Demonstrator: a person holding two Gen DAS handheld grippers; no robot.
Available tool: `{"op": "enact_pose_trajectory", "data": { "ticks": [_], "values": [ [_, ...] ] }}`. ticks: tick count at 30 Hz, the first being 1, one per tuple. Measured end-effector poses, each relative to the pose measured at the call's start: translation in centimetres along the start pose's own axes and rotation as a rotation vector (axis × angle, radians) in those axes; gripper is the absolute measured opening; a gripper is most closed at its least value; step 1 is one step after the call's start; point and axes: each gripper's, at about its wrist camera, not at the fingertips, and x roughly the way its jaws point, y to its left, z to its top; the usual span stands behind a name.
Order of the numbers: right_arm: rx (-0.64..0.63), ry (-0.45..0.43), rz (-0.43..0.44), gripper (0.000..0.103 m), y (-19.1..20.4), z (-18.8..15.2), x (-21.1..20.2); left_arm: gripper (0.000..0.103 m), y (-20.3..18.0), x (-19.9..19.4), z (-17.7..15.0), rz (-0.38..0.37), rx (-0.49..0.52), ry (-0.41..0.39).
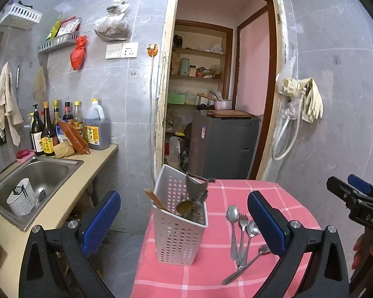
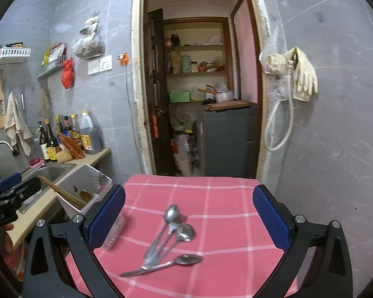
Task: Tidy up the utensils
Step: 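Move both tools back toward the remaining fork and spoons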
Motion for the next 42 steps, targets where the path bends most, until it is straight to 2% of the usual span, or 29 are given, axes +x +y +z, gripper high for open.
{"op": "enact_pose_trajectory", "data": {
  "ticks": [8, 18, 24, 29, 30, 31, 33, 36, 38, 40, 42],
  "values": [
    [-0.005, 0.055, -0.056, 0.101, -3.1, -1.7, 0.4, 0.103, -2.6, 1.1, -2.2, -0.02, 0.006, 0.054],
    [0.002, 0.14, -0.066, 0.101, -5.6, -4.5, 2.5, 0.103, -5.2, 3.5, -4.8, -0.026, 0.006, 0.143],
    [0.011, 0.221, -0.017, 0.101, -6.5, -6.8, 4.5, 0.103, -6.7, 5.4, -6.9, -0.046, -0.009, 0.23],
    [0.033, 0.31, 0.092, 0.099, -7.0, -8.7, 6.8, 0.102, -7.5, 7.0, -8.5, -0.105, -0.034, 0.301],
    [0.041, 0.325, 0.113, 0.095, -7.1, -9.1, 7.3, 0.101, -7.6, 7.3, -8.8, -0.12, -0.047, 0.31],
    [0.05, 0.351, 0.139, 0.085, -7.3, -9.5, 8.1, 0.099, -7.7, 7.7, -9.1, -0.132, -0.059, 0.319],
    [0.063, 0.4, 0.18, 0.071, -7.3, -10.2, 9.5, 0.085, -7.9, 8.6, -9.6, -0.156, -0.077, 0.347],
    [0.086, 0.458, 0.238, 0.056, -7.3, -11.2, 11.1, 0.07, -8.3, 10.4, -10.6, -0.169, -0.089, 0.41],
    [0.113, 0.498, 0.277, 0.047, -7.0, -11.8, 12.2, 0.069, -8.3, 11.4, -10.9, -0.174, -0.102, 0.429],
    [0.131, 0.535, 0.311, 0.034, -6.5, -12.4, 12.9, 0.067, -8.3, 12.3, -10.9, -0.171, -0.109, 0.438],
    [0.154, 0.565, 0.33, 0.029, -6.1, -13.0, 13.6, 0.062, -8.4, 13.2, -10.9, -0.171, -0.115, 0.448]
  ]
}}
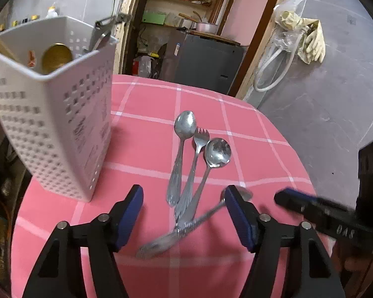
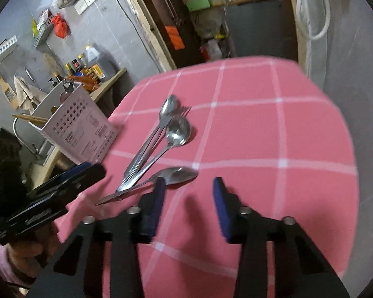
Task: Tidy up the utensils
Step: 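Move both tools back toward the remaining fork and spoons, then close the left gripper on the silver fork while the right gripper grasps a silver spoon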
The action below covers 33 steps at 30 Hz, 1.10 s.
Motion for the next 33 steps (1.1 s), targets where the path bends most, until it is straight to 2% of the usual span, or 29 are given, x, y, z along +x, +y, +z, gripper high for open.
{"op": "enact_pose_trajectory", "data": {
  "ticks": [3, 7, 9, 12, 23, 28, 33],
  "values": [
    [0.05, 0.043, 0.039, 0.025, 0.0, -0.5, 1.4, 0.054, -0.2, 1.3, 0.6, 0.002, 0.008, 0.018],
    [0.102, 0.085, 0.094, 0.024, 0.2, -1.2, 3.0, 0.042, -0.6, 3.1, 1.4, -0.02, 0.02, 0.047],
    [0.135, 0.093, 0.116, 0.024, 0.1, -1.3, 3.7, 0.032, -0.9, 3.9, 1.8, -0.032, 0.038, 0.059],
    [0.207, 0.097, 0.151, 0.024, -0.1, -1.1, 4.9, 0.026, -1.2, 4.9, 2.4, -0.056, 0.058, 0.078],
    [0.412, 0.148, 0.177, 0.022, -0.3, 0.2, 9.4, 0.019, -1.0, 8.4, 4.4, -0.138, 0.061, 0.172],
    [0.485, 0.145, 0.195, 0.017, -0.4, 0.2, 10.5, 0.018, -0.6, 9.6, 5.2, -0.158, 0.041, 0.21],
    [0.591, 0.143, 0.24, 0.014, -1.0, 0.1, 11.6, 0.008, -0.6, 10.9, 5.3, -0.154, 0.024, 0.277]
  ]
}}
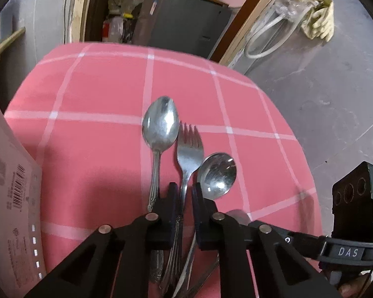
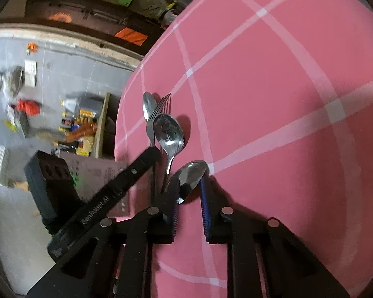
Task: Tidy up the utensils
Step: 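Close the left gripper on the silver fork while the right gripper grasps a silver spoon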
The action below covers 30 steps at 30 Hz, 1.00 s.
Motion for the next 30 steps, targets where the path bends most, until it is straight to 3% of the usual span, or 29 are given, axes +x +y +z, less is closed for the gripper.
{"op": "enact_pose_trajectory", "data": {
  "ticks": [6, 7, 18, 25, 30],
  "values": [
    [0.059, -0.001, 0.036, 0.009, -0.5, -0.1, 0.5, 0.007, 0.6, 0.0, 0.1, -0.021, -0.05, 0.033],
    [0.068, -0.007, 0.043, 0.001, -0.6, -0.3, 0.3, 0.007, 0.6, -0.1, 0.0, -0.02, -0.058, 0.037],
    [0.111, 0.015, 0.056, 0.001, -2.3, -1.8, -1.5, 0.006, 0.5, -2.2, -2.8, 0.002, -0.098, 0.086],
    [0.123, 0.061, 0.088, 0.018, -1.3, -2.0, 0.3, 0.006, 1.1, -3.3, -4.0, 0.029, -0.105, 0.085],
    [0.138, 0.079, 0.1, 0.02, -1.0, -1.6, 1.8, 0.006, 1.2, -3.6, -4.4, 0.034, -0.102, 0.081]
  ]
}}
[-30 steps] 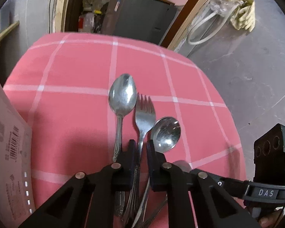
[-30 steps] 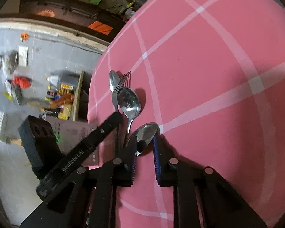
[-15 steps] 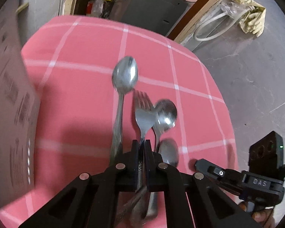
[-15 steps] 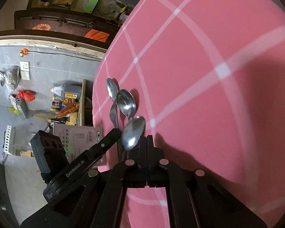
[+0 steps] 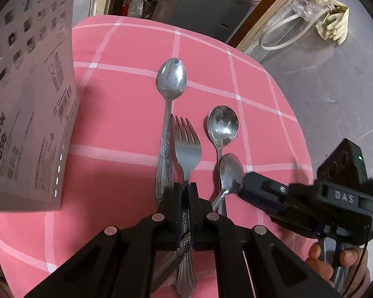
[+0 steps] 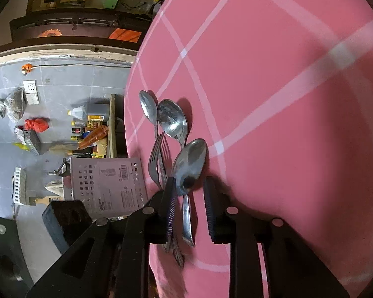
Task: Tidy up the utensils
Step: 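Close the left gripper on the silver fork while the right gripper grasps a silver spoon, then lift the fork with the left tool while the right tool lifts the spoon toward the caddy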
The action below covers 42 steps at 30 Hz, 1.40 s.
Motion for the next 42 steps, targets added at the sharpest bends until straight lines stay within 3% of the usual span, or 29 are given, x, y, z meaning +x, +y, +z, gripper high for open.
{"op": "enact_pose_trajectory", "data": {
  "ticks": [4, 5, 6, 11, 16, 21, 27, 36, 42],
  "values": [
    [0.015, -0.026, 0.018, 0.019, 0.1, 0.3, 0.1, 0.006, 0.1, 0.0, 0.0, 0.001, -0.005, 0.001],
    [0.022, -0.036, 0.028, 0.018, 0.0, 0.5, 0.0, 0.006, 0.1, 0.0, -0.1, 0.0, -0.005, 0.002],
    [0.024, -0.042, 0.031, 0.009, -0.1, 0.5, -0.1, 0.006, 0.2, 0.0, -0.1, -0.001, -0.004, 0.003],
    [0.017, -0.075, 0.076, 0.006, -0.5, 0.6, -1.3, 0.005, 0.2, -0.3, -0.6, -0.013, -0.007, 0.013],
    [-0.07, -0.121, 0.078, 0.003, 0.7, -0.6, -4.7, 0.005, -0.1, -2.2, -1.6, -0.046, 0.014, -0.045],
    [-0.22, -0.19, 0.042, 0.001, 3.0, -2.2, -8.6, 0.005, -0.9, -5.4, -2.8, -0.054, 0.059, -0.149],
    [-0.365, -0.276, 0.053, 0.001, 6.2, -3.0, -12.3, 0.005, -1.7, -11.2, -2.8, -0.075, 0.109, -0.33],
    [-0.522, -0.375, 0.272, 0.001, 15.0, -2.5, -13.9, 0.005, -0.9, -21.7, 0.6, -0.063, 0.135, -0.577],
    [-0.634, -0.406, 0.411, 0.001, 22.2, -3.2, -12.0, 0.005, 2.6, -26.1, 3.3, -0.059, 0.116, -0.701]
  ]
}}
